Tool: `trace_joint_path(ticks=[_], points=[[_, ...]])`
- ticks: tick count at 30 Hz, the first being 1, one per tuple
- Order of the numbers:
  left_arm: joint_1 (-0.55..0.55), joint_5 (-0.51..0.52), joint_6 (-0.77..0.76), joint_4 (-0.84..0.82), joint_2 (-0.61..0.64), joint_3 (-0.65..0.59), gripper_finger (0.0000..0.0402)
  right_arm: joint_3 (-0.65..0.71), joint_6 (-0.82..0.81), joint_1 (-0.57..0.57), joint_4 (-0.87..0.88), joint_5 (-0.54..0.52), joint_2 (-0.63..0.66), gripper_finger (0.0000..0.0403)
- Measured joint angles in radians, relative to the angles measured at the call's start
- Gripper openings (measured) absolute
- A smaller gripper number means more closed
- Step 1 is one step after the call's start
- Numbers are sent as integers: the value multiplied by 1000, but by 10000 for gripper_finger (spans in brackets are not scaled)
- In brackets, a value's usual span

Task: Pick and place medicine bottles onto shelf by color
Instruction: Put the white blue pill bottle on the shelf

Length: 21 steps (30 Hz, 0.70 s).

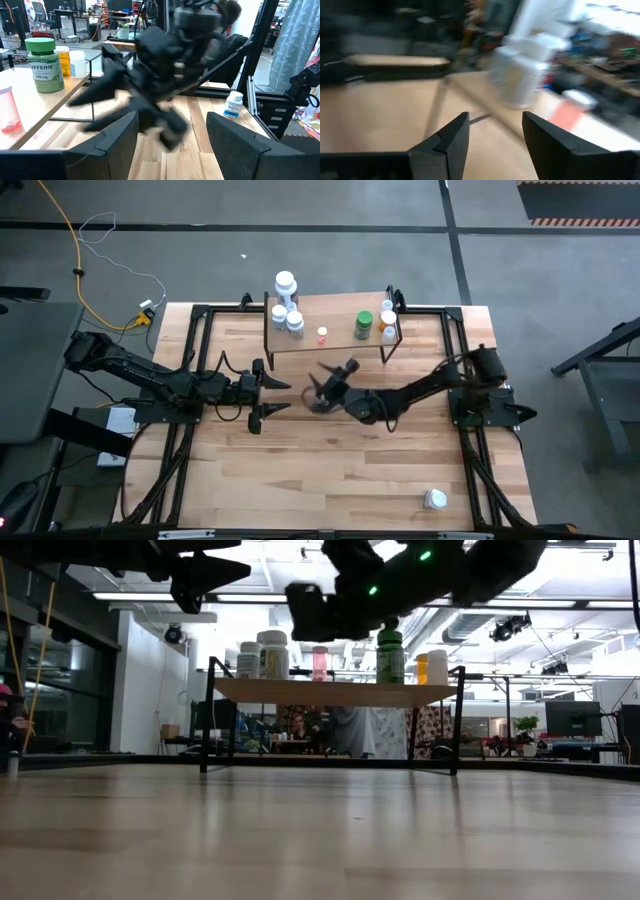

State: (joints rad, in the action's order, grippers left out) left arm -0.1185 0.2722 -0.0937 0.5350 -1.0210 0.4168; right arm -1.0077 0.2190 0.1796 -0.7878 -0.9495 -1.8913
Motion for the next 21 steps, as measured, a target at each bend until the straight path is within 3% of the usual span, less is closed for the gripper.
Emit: trace_joint_path(ticks=[3, 7, 9, 15, 21], points=[[0, 0, -1, -1, 0, 0, 225, 0, -165, 32, 263, 180, 76, 174], [0, 0, -6, -8, 0, 0, 225, 0, -433, 58, 660, 570, 186, 174], [0, 0, -8, -8, 0, 0, 225, 0, -542, 80, 831, 707, 225, 174], [0, 0, -8, -8, 0, 0, 225, 0, -829, 207, 1192, 927, 328, 174], [0, 0, -8, -8, 0, 0, 225, 0, -1278, 380, 1458, 1079, 424, 174]])
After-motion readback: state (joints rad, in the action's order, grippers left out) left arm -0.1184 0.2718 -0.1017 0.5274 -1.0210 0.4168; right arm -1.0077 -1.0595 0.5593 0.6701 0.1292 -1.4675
